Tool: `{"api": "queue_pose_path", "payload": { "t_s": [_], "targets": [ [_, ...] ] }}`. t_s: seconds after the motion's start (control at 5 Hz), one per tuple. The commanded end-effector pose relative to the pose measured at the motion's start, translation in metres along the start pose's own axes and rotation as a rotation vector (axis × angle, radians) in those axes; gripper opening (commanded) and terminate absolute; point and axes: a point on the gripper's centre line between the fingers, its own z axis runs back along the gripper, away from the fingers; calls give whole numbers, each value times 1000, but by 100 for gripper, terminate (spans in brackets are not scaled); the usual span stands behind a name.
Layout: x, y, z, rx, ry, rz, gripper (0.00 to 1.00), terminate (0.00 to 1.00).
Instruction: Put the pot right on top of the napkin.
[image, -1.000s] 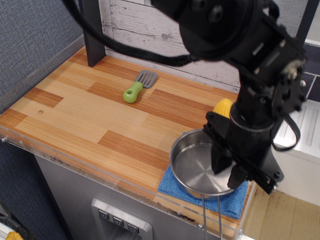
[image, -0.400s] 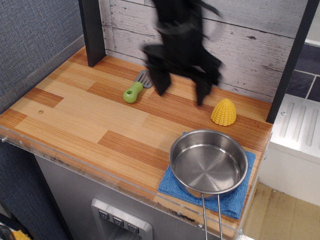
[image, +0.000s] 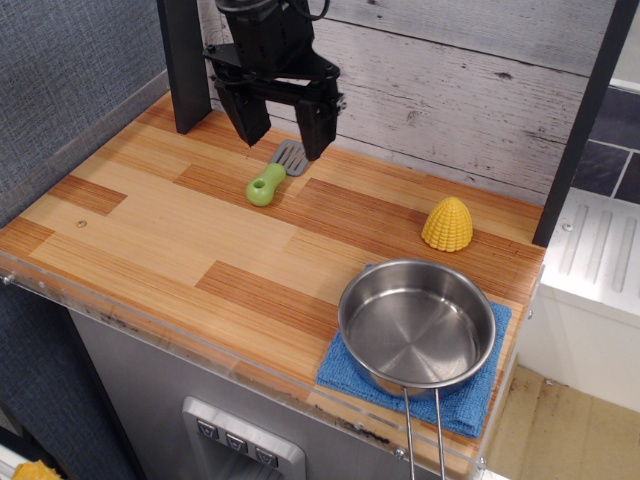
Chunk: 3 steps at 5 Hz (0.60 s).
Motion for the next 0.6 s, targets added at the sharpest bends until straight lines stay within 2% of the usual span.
{"api": "queue_pose_path", "payload": {
  "t_s": [0.0, 0.2, 0.4],
  "targets": [
    [-4, 16, 12, 76, 10, -88, 100, 0],
    [-7, 19, 17, 39, 52, -79, 100, 0],
    [-7, 19, 17, 39, 52, -79, 100, 100]
  ]
}}
